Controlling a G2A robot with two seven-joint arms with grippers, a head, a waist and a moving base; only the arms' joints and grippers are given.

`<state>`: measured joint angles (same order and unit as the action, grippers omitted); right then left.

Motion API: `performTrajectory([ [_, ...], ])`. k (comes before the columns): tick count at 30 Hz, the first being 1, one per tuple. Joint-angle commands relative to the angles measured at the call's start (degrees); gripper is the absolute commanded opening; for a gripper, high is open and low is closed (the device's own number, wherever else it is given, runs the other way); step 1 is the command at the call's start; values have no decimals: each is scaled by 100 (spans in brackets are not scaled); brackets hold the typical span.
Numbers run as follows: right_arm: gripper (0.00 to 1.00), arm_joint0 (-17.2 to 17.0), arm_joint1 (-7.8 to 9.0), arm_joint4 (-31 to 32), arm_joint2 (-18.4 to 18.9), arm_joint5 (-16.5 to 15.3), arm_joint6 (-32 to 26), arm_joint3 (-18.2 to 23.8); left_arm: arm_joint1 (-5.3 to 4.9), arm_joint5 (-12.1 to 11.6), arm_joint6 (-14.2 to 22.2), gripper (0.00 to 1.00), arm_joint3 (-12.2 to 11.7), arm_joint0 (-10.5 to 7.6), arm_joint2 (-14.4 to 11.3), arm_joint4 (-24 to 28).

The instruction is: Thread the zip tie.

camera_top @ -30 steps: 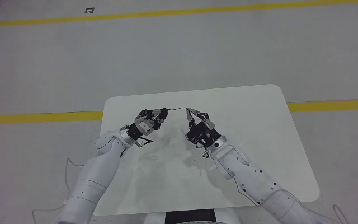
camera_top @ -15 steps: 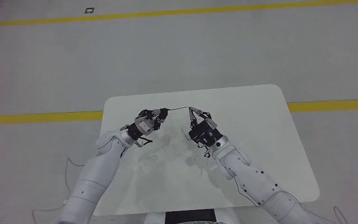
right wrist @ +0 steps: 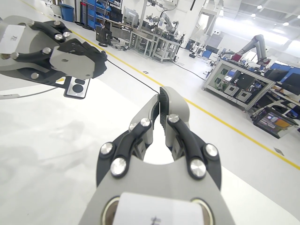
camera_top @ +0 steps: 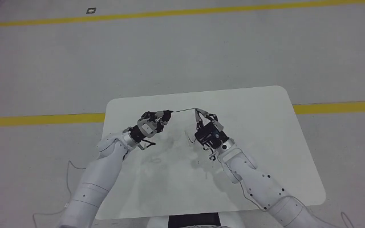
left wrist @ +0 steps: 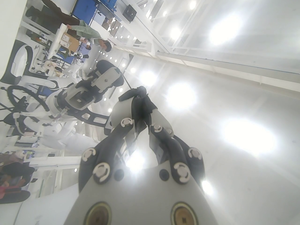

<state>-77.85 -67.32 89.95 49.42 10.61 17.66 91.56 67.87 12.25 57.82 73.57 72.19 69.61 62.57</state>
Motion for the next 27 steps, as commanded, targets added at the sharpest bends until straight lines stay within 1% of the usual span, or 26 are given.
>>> performTrajectory([
  [1,0,-25,0,0,34,-4,-5,12,0,0,0,0,0,0,0,0],
  [17,0,-239,-36,-11,324,-60,31,95,0,0,0,0,0,0,0,0],
  [18,9,-261,-42,-27,345,-69,30,105,0,0,0,0,0,0,0,0],
  [19,59,-271,-45,-11,351,-97,6,101,0,0,0,0,0,0,0,0],
  [20,100,-274,-48,0,349,-125,-19,104,0,0,0,0,0,0,0,0],
  [27,100,-273,-49,0,346,-138,-29,103,0,0,0,0,0,0,0,0],
])
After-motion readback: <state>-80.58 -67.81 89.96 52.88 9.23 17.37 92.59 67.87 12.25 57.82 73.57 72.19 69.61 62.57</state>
